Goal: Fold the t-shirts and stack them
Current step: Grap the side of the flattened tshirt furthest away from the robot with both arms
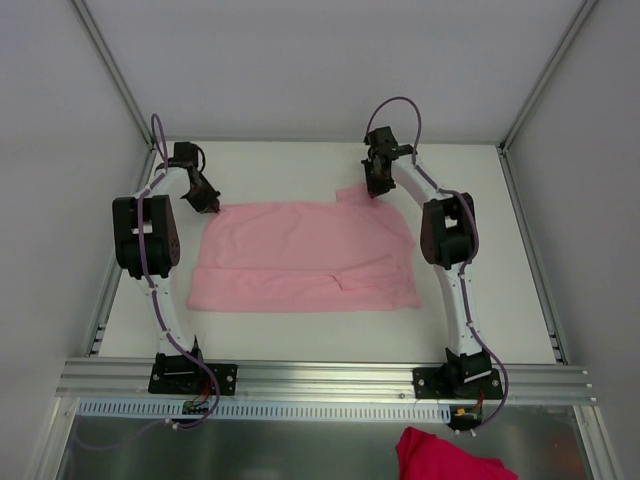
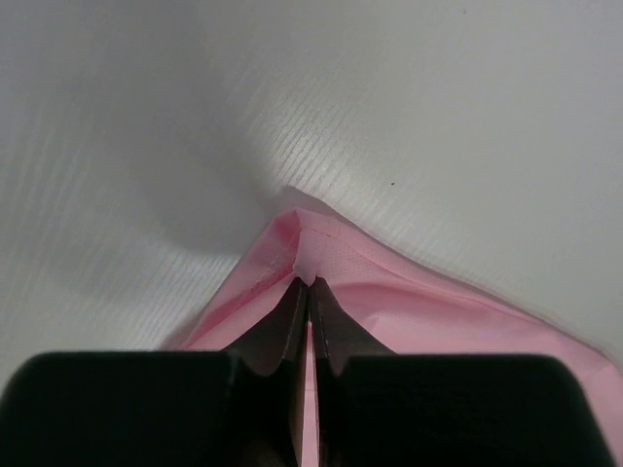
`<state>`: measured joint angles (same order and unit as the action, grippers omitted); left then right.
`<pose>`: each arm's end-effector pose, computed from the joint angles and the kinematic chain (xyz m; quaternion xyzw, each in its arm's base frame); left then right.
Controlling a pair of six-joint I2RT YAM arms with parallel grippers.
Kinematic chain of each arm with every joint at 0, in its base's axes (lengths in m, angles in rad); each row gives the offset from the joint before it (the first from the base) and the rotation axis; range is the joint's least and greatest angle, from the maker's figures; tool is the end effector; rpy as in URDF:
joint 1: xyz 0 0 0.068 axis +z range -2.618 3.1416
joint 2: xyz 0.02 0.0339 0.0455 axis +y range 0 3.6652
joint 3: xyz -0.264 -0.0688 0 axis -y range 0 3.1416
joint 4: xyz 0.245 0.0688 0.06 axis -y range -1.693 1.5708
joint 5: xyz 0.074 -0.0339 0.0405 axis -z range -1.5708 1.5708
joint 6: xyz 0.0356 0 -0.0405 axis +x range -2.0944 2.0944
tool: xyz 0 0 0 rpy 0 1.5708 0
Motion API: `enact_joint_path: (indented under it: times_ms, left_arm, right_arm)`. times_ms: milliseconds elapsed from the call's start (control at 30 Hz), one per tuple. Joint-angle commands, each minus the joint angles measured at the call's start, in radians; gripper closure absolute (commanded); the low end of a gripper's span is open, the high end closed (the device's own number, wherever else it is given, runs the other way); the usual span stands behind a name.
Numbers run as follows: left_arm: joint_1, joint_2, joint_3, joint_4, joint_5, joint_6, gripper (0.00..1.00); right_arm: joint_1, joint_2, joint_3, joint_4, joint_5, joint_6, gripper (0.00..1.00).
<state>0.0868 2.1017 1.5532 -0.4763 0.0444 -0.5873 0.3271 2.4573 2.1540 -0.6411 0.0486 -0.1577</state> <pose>0.4493 0.0375 0.1710 -0.3127 0.9105 -0.0875 0.2559 0.5124 0.1720 0.1757 -0.2210 0.9251 0.0030 0.3089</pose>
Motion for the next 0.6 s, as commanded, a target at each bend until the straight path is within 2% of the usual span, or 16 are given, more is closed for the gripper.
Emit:
enact_joint_path:
  times_ms: [0, 267, 567]
  left_arm:
    - [-0.004, -0.086, -0.013, 0.002, 0.017, 0.000, 1.00]
    - [-0.018, -0.143, -0.056, 0.002, 0.015, -0.005, 1.00]
    - [-0.024, -0.242, -0.133, -0.018, 0.011, -0.002, 1.00]
  right_arm:
    - [0.027, -0.109, -0.023, -0.022, 0.043, -0.029, 0.99]
    - [0.064, -0.230, -0.103, -0.037, 0.115, -0.055, 0.99]
    - [0.095, -0.325, -0.129, -0.150, 0.183, -0.034, 0.99]
